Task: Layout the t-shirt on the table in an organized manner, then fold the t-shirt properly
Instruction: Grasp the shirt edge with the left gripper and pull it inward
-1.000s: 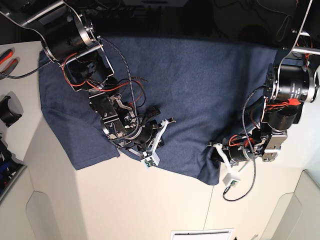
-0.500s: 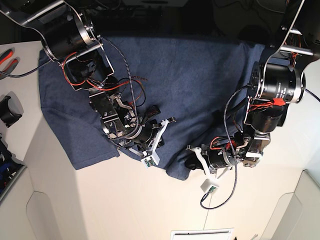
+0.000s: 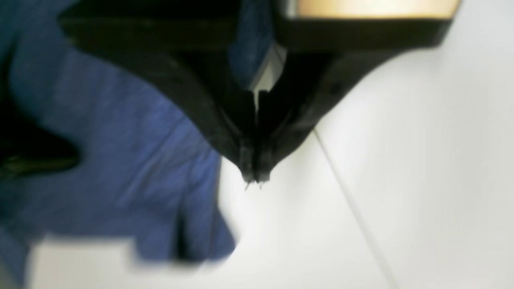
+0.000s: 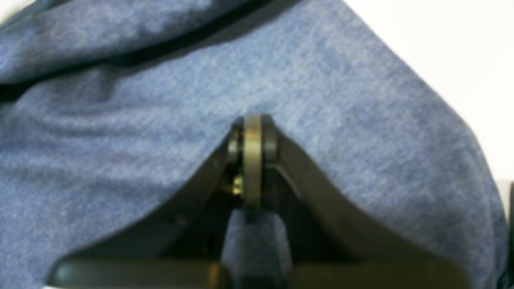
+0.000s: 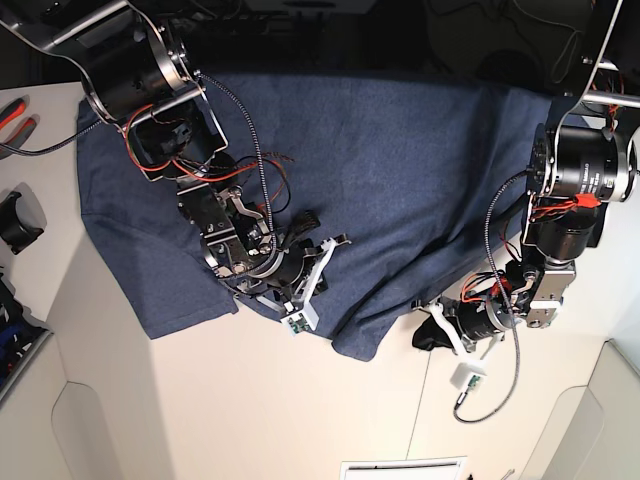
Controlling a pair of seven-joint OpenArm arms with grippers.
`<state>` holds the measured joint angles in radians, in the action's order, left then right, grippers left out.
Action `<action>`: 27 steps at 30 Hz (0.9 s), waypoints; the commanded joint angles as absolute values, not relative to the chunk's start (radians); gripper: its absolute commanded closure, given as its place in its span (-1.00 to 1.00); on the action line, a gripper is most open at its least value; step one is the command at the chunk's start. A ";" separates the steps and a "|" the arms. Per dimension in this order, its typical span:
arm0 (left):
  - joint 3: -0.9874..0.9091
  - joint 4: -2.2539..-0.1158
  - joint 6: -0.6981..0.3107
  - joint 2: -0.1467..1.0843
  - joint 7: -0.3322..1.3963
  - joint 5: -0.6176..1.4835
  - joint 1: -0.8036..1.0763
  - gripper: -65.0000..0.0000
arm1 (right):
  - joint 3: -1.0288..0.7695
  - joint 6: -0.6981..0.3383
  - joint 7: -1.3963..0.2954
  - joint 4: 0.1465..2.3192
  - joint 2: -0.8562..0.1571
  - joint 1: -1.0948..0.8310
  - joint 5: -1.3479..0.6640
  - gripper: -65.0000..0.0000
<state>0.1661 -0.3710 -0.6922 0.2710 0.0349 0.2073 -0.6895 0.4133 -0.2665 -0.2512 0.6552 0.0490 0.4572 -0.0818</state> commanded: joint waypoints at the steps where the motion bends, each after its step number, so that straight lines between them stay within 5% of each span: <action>1: 0.164 -0.387 -0.698 0.278 0.007 0.241 -0.726 1.00 | 0.414 -0.266 -0.333 0.649 0.044 0.453 -0.060 1.00; 27: 0.164 -0.476 -0.698 0.278 -0.057 0.250 -0.615 1.00 | 0.414 -0.266 -0.333 0.649 0.044 0.453 -0.060 1.00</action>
<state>0.1661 -0.4576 -0.6888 0.2687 -0.0288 0.2287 -0.5766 0.4133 -0.2687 -0.2501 0.6556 0.0475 0.4576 -0.0822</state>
